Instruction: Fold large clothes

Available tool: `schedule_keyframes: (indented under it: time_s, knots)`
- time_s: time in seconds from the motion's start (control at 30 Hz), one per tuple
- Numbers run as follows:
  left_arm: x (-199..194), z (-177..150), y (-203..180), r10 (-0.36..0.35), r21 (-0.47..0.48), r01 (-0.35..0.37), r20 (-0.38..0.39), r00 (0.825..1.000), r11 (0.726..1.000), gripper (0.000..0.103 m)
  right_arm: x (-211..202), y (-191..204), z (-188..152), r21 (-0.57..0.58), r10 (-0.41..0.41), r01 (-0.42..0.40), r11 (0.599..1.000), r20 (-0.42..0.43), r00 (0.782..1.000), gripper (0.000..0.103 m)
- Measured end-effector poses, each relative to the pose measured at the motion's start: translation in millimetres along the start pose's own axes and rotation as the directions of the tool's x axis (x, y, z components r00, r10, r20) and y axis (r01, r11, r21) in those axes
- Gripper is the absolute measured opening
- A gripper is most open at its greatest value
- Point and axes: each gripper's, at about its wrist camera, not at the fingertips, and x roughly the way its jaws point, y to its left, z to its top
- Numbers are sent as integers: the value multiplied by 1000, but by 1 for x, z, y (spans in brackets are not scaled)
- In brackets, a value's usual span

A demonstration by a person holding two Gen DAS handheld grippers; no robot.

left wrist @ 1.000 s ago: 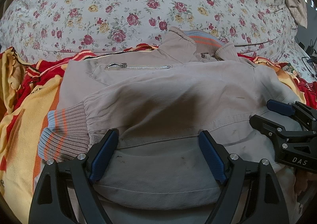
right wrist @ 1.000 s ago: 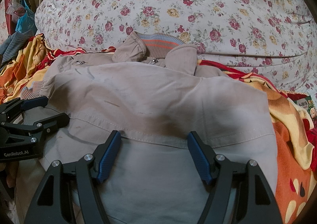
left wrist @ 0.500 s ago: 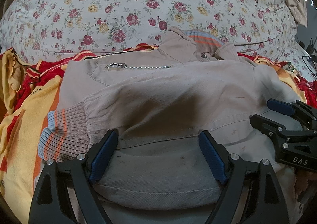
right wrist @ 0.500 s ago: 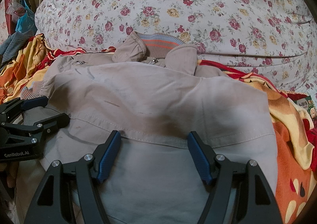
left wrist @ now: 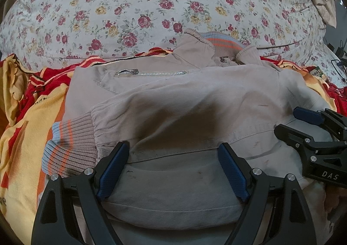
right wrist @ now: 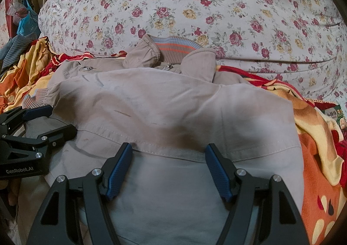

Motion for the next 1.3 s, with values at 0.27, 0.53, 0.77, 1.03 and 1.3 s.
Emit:
schedule_keyframes:
  time_s: [0.27,0.53,0.77,1.03,1.3]
  knots:
    - [-1,0,0,-6,-6,6,2,1000,1000,74,-1,1,0,2,4,-4,1000,1,1000,73]
    - [-14,0,9,-51,-61,54,43,998,997,74,-57,-17,-7,90,2,-9,996,83,997,73]
    - [-70,-14,25,-90,-39,94,92,992,995,74,-146,-47,-51,127,-64,44,991,153,986,73]
    - [-149,-92,106,61,-160,-48,79,995,986,74,-207,-80,-159,258,-8,-15,966,88,996,73]
    - [-211,-193,94,-64,-210,68,26,998,975,74,-231,-61,-249,436,38,-48,899,33,999,74]
